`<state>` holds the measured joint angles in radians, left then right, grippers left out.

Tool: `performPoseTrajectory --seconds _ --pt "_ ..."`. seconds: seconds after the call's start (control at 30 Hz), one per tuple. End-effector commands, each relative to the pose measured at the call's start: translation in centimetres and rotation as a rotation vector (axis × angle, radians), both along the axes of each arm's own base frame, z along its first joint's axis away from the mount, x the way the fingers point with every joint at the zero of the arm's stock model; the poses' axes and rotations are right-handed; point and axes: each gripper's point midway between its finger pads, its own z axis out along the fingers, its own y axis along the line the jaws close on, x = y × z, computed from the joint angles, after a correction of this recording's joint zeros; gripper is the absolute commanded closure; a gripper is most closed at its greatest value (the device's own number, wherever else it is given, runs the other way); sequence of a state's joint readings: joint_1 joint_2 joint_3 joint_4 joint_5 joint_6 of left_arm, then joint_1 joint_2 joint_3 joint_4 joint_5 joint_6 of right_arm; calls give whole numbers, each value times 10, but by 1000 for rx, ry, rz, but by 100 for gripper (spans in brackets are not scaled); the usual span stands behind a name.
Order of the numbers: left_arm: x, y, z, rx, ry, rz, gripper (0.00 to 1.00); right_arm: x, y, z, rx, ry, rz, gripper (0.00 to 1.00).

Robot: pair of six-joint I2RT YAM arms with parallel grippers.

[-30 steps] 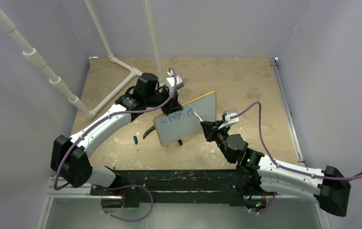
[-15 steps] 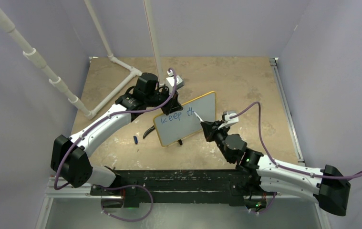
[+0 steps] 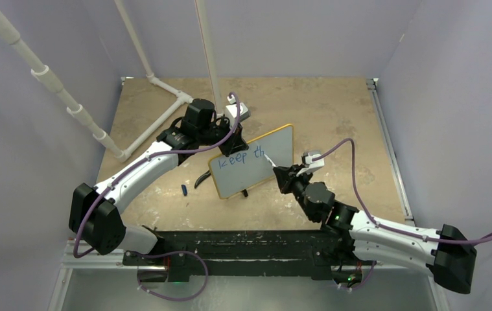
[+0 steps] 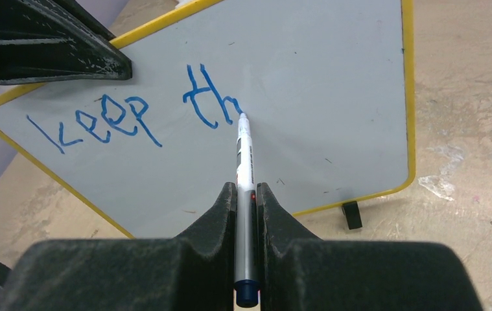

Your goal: Write a sentence on the whiteboard

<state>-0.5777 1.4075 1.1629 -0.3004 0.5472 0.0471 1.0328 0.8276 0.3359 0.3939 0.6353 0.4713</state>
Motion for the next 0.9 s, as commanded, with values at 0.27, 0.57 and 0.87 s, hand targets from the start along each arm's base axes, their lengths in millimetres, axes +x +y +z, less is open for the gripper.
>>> performPoseTrajectory --seconds 0.27,0.57,0.87 --pt "-9 -7 2 -20 -2 -62 100 -5 -9 14 48 -25 2 100" --pt "-9 -7 1 -20 -2 -61 100 0 -5 25 30 -62 -4 100" --pt "-9 -7 1 -21 0 -64 100 3 -3 27 28 -78 -9 100"
